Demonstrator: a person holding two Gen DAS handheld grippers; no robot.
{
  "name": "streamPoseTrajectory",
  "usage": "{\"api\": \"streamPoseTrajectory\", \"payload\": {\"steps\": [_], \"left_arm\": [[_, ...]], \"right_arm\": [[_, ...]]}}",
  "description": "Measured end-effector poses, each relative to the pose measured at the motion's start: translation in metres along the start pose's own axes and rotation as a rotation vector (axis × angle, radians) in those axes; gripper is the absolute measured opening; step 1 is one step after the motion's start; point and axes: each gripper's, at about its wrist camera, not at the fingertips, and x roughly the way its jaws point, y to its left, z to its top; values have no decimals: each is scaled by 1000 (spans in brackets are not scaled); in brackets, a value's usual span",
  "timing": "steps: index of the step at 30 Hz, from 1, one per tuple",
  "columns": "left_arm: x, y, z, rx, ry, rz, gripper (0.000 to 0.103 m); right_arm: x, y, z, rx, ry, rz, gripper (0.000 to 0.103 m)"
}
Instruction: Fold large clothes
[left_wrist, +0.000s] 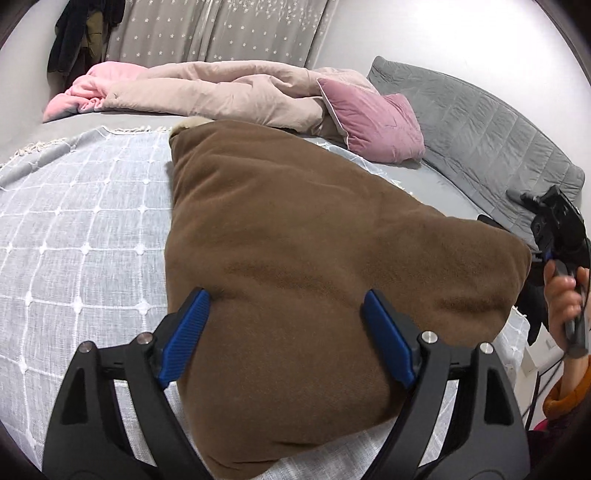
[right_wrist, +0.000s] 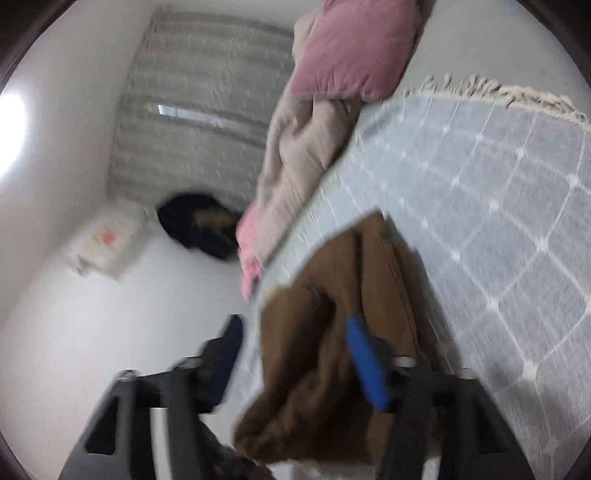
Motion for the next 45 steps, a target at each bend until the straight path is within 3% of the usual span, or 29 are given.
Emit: {"api": "streamPoseTrajectory", "payload": {"steps": [3,6,8,10,12,16,18,19,20,22,26,29,31,33,35,36,37,39,41,43,45], "left_arm": [[-3,3,0,-3,4,-18,85],[-4,5,-2,2,1,-31,85],[-5,6,-4,9,3,-36,85],[-3,5,-4,23,6,-35,85],[-3,4,-4,33,7,-34,85],[-3,2,-5,48,15,-22,85],[-5,2,-3,57,20,-17,85],[-8,3,-1,55,23,-12,85],[-10,3,2,48,24,-13,85],[-21,10,10,14,0,-32,85],[-46,27,26,-56,-95,-22,85],[-45,35,27,-110,-90,-51,85],[-31,36,21,-149,-45,-92,85],[-7,29,12,-147,27,-98,85],[13,19,2,-132,74,-100,86],[15,19,1,-146,65,-108,86],[16,19,2,-170,60,-112,86],[13,19,10,-197,57,-102,85],[2,14,15,-181,16,-103,85],[-6,0,20,-113,-32,-84,85],[-5,-15,19,-28,-44,-57,86]], "right_arm": [[35,1,-19,8,154,-57,77],[57,-16,-33,109,241,-112,80],[72,-23,-39,184,267,-72,80],[82,-22,-40,242,289,27,83],[90,-13,-41,242,288,68,88],[110,9,-46,137,270,-45,90],[120,22,-53,31,261,-153,74],[124,30,-56,-33,256,-191,40],[124,38,-58,-95,240,-210,23],[114,64,-61,-227,160,-228,17],[65,108,-58,-383,-5,-101,14],[12,96,-36,-350,-96,11,14],[-12,57,-18,-269,-105,21,17],[-12,1,-5,-191,-61,-149,27],[1,-55,-5,-74,25,-404,53],[6,-78,-9,-19,75,-456,58],[2,-87,-10,13,86,-430,61],[-16,-83,-6,15,46,-383,61],[-47,-65,-6,-65,-54,-350,61],[-69,-44,-14,-119,-116,-312,61],[-70,-22,-25,-192,-122,-297,61]]}}
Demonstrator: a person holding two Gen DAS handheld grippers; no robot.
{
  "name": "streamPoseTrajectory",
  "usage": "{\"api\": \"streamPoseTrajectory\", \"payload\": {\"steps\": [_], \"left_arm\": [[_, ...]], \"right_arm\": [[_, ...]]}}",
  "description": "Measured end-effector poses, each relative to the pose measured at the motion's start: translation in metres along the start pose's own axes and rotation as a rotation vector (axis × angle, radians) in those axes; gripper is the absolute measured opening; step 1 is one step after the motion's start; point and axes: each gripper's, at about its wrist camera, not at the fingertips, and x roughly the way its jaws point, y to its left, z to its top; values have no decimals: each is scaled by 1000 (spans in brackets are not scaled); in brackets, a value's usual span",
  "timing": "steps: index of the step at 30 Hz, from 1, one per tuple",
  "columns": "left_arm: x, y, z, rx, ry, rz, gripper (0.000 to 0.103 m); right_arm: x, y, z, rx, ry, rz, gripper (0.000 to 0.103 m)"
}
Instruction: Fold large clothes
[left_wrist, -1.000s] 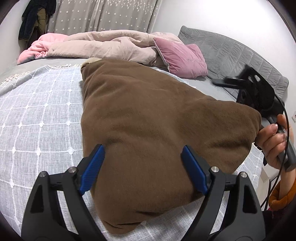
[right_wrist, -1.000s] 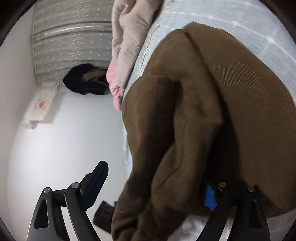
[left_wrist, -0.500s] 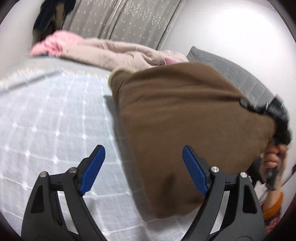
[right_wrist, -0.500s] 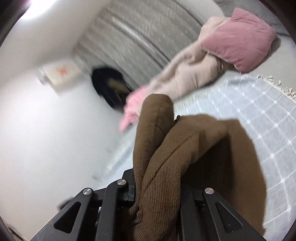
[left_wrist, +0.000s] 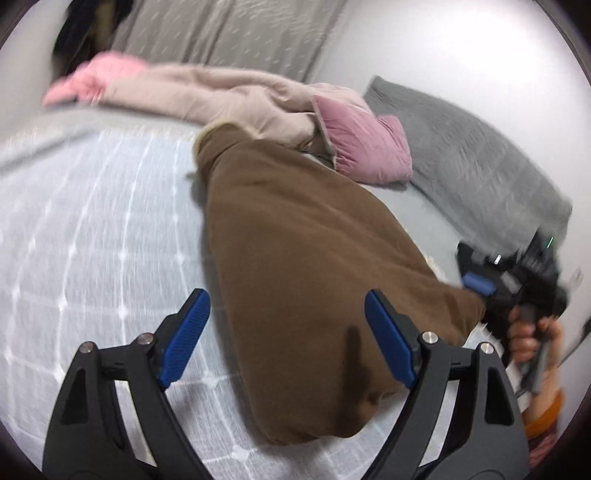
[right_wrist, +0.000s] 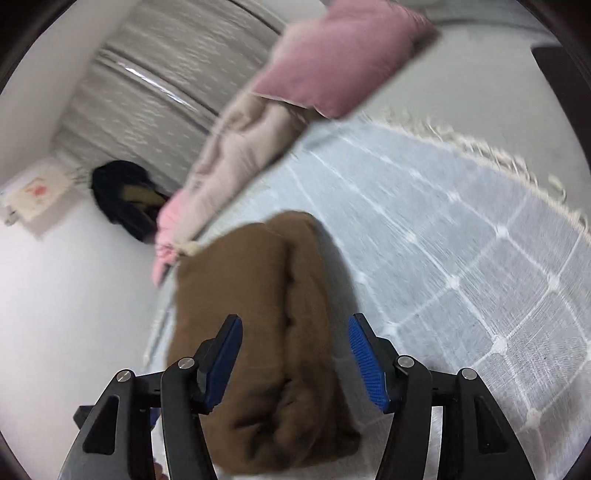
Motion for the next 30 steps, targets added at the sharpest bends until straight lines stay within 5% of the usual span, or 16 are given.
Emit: {"api": "streamPoseTrajectory", "payload": {"steps": [4,8,10,13,19,24,30], "left_arm": [[20,-18,-14,131,44,62,86],[28,5,-20,0,171,-34,87],[31,22,-24,-128,238,-116,88],[30,36,-23,-228,274,-179,88],[14,43,-5,-284,188,-188,88],[47,57,7,-357,230,-199,88],[100,63,15,-381,298,-181,90]], "right_arm": [[29,48,-22,-253,60,-117,61],[77,24,-41,-250,222,-263,66],[84,-5,-41,-124,284,-220,78],[76,-23,-38,-28,309,-100,79],[55,-42,-29,99,284,60,81],[67,-72,-18,312,280,213,81],[98,-82,-16,369,330,197,81]]}}
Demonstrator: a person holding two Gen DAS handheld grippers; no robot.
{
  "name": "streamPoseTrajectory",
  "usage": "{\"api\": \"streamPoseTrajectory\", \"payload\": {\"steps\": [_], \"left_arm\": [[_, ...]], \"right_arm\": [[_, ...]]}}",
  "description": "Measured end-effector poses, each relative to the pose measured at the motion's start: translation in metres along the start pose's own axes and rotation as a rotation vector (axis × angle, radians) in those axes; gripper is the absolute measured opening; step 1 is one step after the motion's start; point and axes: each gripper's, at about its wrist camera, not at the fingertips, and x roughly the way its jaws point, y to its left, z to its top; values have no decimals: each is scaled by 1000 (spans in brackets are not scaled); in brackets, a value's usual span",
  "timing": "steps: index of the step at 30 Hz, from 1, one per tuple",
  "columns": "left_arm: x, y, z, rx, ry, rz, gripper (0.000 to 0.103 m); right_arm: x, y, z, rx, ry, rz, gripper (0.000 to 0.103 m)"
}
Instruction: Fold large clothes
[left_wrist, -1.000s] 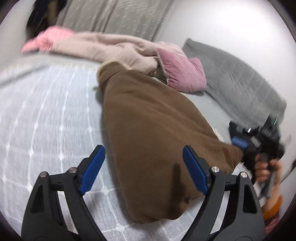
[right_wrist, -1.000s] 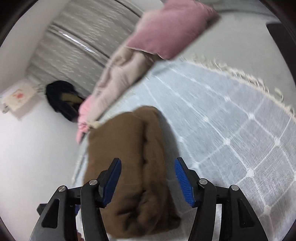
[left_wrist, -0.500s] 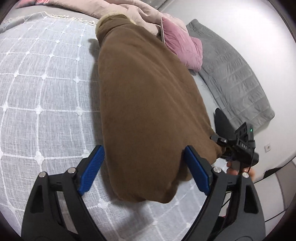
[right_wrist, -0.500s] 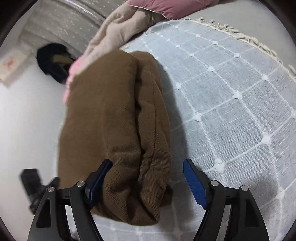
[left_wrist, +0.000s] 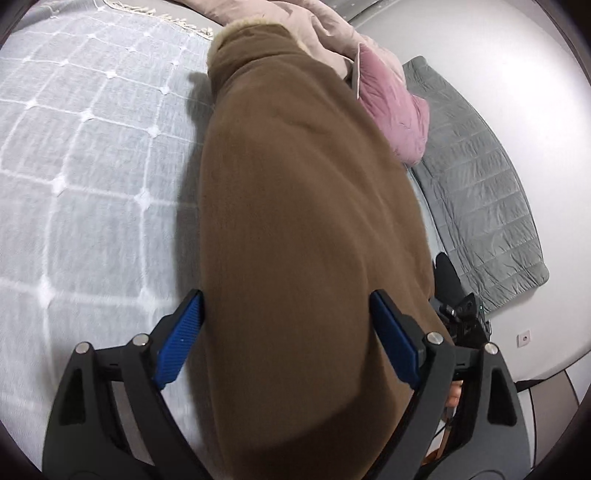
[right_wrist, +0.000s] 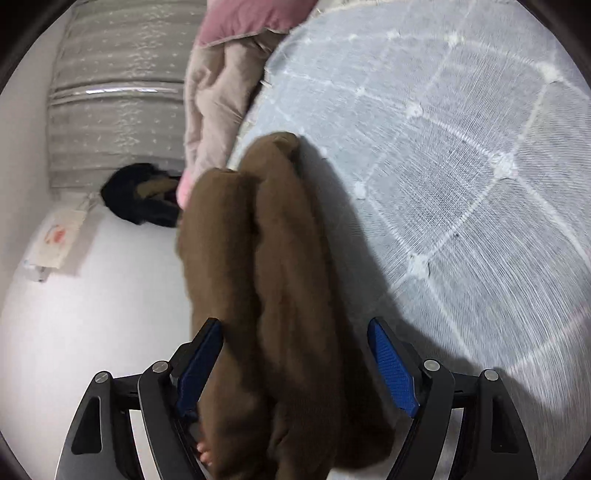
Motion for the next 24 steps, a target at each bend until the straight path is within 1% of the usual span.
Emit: {"api": "streamPoseTrajectory", "payload": {"steps": [2,4,6,7,8,9,11,12,14,17,18,20,22,23,24], "left_arm": [[7,3,8,-20,-4,-13,90],[12,7,16,-46,-2,-36,90],[16,11,24,-71,-8,-57,88],[16,13,27,-81,-13,-64,82],[14,13,30,-86,-26,-56,73],[10,13,29,-85,-37,-49,70],[1,5,27,-52,-55,-28,56],[-10,-2,25,-22,-74,-18,55],[-25,-5,28,2,-98,-24,52],[-68,-15,37,100,-194,54,52],[-94,-14,43,130,-240,80,52],[-135,-4,56,144,-294,98,52],[-176,14,68,154,-354,114,52],[-188,21,73,159,-377,122,52],[-213,35,80,162,-421,137,52]], "right_arm": [[10,-3,3,-12,24,9,81],[17,-2,5,-35,29,34,80],[23,1,3,-58,25,46,76],[30,2,1,-67,26,66,70],[34,3,-2,-68,31,77,64],[38,6,-5,-73,26,75,61],[37,22,-11,-121,-13,74,44],[37,34,-14,-152,-31,81,41],[35,63,-24,-229,-65,78,41],[48,106,-45,-318,-66,111,41],[55,118,-51,-338,-60,119,41],[73,146,-63,-380,-41,150,41],[95,179,-77,-428,-26,202,41],[106,196,-84,-456,-20,228,41],[120,218,-92,-494,-14,255,41]]}}
